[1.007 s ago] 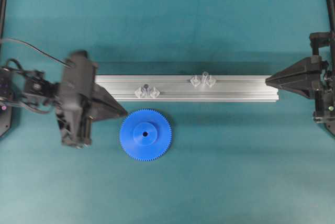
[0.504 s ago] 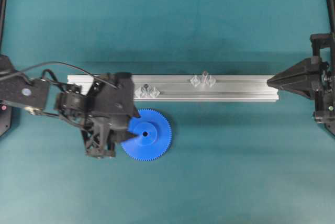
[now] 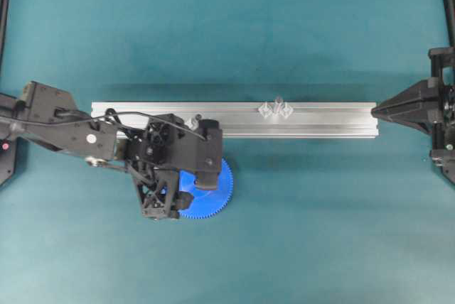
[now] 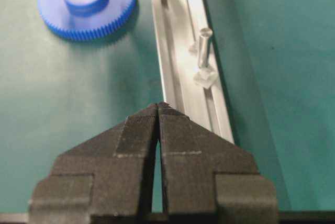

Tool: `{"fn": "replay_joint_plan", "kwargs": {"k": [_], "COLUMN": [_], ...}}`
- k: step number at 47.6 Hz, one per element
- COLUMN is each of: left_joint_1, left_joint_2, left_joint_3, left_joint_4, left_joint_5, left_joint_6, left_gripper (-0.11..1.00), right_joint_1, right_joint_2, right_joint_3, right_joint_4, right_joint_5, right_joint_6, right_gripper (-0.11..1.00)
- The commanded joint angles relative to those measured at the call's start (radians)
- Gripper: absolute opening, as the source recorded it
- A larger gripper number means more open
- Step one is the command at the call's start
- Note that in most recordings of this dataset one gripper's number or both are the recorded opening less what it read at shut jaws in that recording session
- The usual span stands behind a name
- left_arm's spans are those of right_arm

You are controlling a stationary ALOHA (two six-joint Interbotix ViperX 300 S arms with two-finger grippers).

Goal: Find the location of the shaft and insert the large gear.
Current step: 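Move the left gripper over the blue gear's hub, then lower the left gripper and close it on the blue gear hub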

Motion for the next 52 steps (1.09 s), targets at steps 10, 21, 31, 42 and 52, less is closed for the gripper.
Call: {"fn": "replay_joint_plan", "kwargs": {"k": [10,21,31,42,52], "left_joint_1": [-0.008,-0.008,-0.008,-0.008,-0.008], "left_joint_2": [0.029,0.051,0.071,0.083,0.092], "left_joint_3": [-0.035,-0.041,-0.052,-0.055,-0.055], "left_joint_4": [0.003,0.003,0.003,0.003,0.003], "left_joint_5": [0.0,-0.003,-0.005,-0.005,-0.005], "left_joint_6": [-0.003,-0.003,-0.003,-0.009,-0.011], "left_gripper": [0.92,0.92,0.92,0.92,0.92], "right_joint_1": [-0.003,-0.005,-0.005,-0.006,-0.005], "right_joint_2": [0.003,0.005,0.005,0.003,0.0], "right_joint_3": [-0.006,-0.003,0.002,0.003,0.012], "right_joint_4": [0.002,0.0,0.0,0.0,0.002], "right_joint_5": [0.0,-0.002,-0.002,-0.003,-0.005], "right_joint_6": [0.008,0.008,0.009,0.011,0.011], "right_gripper": [0.06,0.06,0.06,0.06,0.06]}}
